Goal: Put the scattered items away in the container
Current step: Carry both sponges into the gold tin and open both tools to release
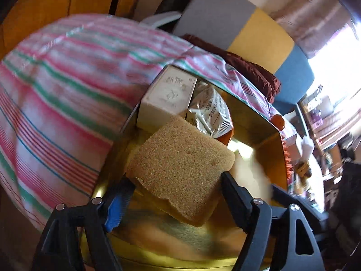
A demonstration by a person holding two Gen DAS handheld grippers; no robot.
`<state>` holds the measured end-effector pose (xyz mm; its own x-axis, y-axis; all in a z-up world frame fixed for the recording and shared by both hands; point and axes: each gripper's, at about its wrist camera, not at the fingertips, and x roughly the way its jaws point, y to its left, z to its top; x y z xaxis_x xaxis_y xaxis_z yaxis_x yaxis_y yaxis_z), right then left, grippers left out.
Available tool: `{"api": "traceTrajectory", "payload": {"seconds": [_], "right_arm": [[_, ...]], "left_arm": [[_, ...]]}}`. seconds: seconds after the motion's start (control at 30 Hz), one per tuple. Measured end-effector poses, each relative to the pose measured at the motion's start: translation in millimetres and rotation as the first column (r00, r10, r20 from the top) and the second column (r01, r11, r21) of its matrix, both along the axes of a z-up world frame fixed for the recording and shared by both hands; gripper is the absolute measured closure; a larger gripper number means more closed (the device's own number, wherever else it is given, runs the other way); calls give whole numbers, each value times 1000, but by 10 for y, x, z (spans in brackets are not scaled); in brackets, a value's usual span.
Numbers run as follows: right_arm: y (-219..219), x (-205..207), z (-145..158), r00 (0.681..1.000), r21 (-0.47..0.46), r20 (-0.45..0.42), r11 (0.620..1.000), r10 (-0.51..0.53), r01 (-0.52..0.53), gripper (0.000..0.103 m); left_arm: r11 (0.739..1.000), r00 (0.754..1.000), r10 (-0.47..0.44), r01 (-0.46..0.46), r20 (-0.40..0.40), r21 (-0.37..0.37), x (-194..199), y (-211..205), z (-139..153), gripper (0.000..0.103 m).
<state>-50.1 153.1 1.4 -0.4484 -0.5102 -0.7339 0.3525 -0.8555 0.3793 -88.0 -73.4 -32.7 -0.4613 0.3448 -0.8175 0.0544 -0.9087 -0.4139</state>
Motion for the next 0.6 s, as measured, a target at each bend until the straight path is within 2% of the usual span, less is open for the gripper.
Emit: {"api": "traceTrajectory", "payload": {"seconds": [0.03, 0.13, 0.3, 0.37, 0.43, 0.53, 0.6], "right_arm": [[-47, -16, -26, 1000, -11, 12, 1000, 13, -13, 22], [-15, -1, -39, 1000, -57, 27, 998, -13, 14, 18], [236, 139, -19, 994, -114, 49, 988, -96, 101, 19], [292, 196, 18, 992, -120, 60, 985, -116, 122, 26], [277, 218, 22, 990, -84, 79, 989, -115, 122, 41], [190, 210, -44, 990, -41, 109, 994, -92, 97, 53], [134, 181, -118, 987, -17, 134, 996, -86, 89, 55]], "left_arm": [[1000, 1000, 10, -10, 2, 9, 14, -7, -1, 23], [999, 999, 33, -33, -11, -2, 66, -51, 27, 23], [996, 997, 48, -52, -58, -69, 77, -49, 127, 22], [992, 997, 41, -48, -62, -117, 64, -13, 107, 21], [992, 998, 23, -29, -52, -121, 38, 25, 50, 21], [995, 998, 32, -37, -57, -90, 65, 25, 85, 21], [994, 997, 45, -52, -68, -92, 90, 5, 130, 20]]}}
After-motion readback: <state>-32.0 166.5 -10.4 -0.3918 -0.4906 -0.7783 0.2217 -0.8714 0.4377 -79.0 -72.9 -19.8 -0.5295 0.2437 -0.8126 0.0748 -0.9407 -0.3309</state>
